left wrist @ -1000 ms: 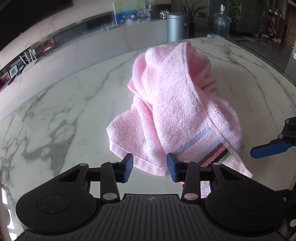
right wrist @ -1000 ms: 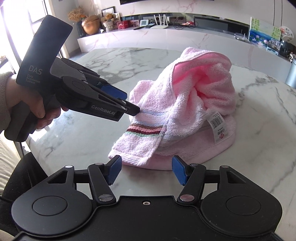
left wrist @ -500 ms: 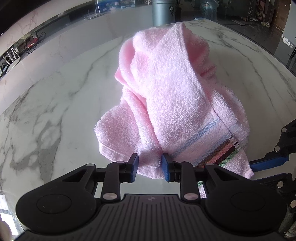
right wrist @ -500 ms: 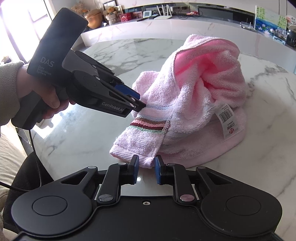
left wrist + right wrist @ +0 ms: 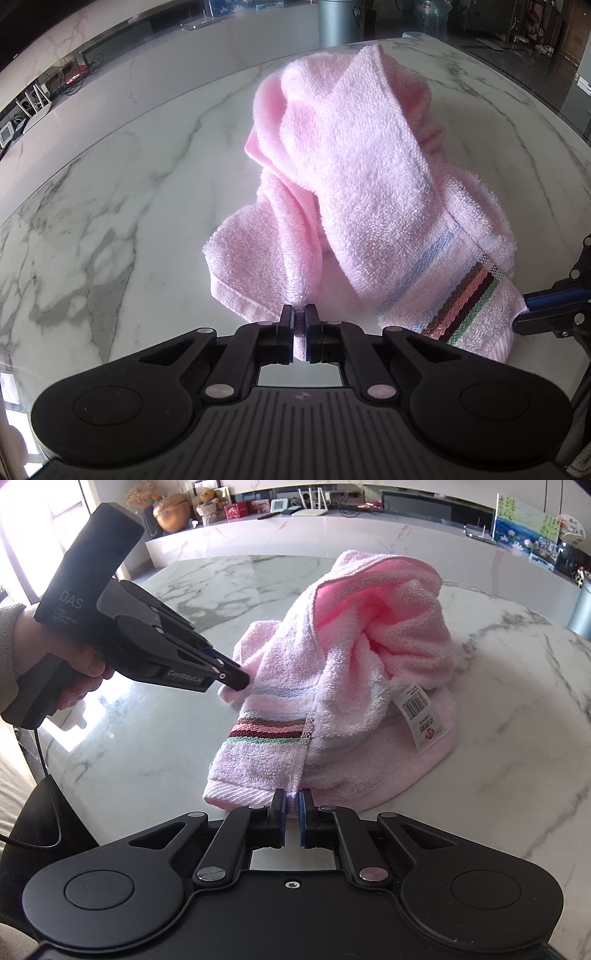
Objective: Fold towel
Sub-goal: 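Lift the towel with both grippers and shake it out flat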
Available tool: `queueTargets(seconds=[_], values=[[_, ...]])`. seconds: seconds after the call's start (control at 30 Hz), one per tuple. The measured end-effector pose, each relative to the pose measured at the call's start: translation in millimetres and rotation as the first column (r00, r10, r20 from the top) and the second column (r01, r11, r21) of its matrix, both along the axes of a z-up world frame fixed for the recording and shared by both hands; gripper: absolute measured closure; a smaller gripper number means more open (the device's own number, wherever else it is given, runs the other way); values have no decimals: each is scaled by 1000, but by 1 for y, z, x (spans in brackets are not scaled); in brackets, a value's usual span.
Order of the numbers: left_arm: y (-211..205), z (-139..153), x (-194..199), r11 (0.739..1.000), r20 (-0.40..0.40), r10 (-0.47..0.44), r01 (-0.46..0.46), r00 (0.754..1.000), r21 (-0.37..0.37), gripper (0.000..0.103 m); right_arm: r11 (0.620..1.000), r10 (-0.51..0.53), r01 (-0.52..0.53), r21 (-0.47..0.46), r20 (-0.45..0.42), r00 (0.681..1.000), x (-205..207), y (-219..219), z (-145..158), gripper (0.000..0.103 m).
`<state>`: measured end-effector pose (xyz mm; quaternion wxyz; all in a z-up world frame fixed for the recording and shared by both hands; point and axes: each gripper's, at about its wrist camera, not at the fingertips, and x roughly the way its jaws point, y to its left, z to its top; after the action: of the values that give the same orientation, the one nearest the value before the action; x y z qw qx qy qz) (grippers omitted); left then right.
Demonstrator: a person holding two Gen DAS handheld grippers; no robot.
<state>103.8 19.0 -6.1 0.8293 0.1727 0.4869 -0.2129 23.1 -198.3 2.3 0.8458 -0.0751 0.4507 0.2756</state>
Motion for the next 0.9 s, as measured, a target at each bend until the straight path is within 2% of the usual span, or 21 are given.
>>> queueTargets(seconds=[0.4, 0.73, 0.9], values=[[35, 10, -17, 996, 0, 48, -48, 999, 71, 99, 979, -55, 70, -192, 82, 995, 7, -57, 16, 98], [91, 28, -30, 976, 26, 158, -160, 987, 146, 99, 916, -131, 182, -357, 162, 978, 22, -123, 30, 98], [114, 44, -35, 963, 46, 199, -204, 979, 175, 99, 884, -165, 241, -402, 215, 963, 36, -152, 49, 99]])
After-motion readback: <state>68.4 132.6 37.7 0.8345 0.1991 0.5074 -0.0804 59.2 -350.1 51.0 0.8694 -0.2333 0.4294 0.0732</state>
